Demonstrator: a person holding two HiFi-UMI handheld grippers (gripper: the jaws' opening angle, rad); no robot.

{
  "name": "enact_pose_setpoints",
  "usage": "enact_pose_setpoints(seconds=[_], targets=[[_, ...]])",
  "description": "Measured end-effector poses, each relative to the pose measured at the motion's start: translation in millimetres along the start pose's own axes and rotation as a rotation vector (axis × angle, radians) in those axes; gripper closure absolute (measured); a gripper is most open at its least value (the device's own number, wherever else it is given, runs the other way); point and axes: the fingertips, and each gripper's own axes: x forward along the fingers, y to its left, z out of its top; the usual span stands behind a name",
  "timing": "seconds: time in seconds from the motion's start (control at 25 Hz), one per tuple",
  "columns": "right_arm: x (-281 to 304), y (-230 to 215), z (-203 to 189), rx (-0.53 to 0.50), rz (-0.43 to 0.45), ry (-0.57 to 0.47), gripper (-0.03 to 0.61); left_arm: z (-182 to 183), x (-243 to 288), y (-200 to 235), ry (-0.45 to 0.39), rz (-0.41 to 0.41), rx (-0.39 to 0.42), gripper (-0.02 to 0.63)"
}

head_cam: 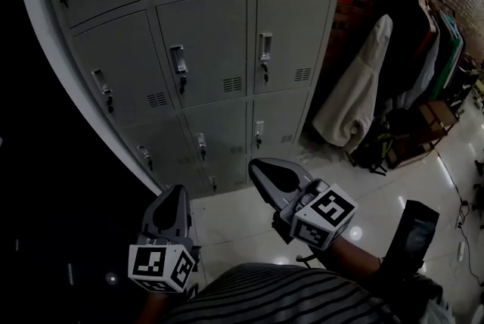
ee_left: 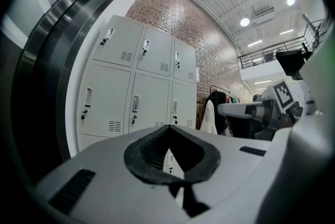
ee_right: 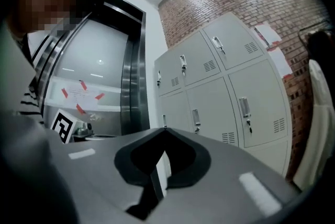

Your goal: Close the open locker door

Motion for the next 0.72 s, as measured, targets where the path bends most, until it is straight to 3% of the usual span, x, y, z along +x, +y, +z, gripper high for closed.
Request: enact_pose_setpoints(seconds=[0.28, 0.72], targets=[[10, 31, -17, -0.022, 0.022, 0.050, 0.578, -15, -20, 14, 0.028, 0.023, 0.003, 0.611], [20, 63, -33, -0.056, 0.044, 0.098, 0.578, -24, -30, 16, 0.036, -0.019, 0.001, 0.611]])
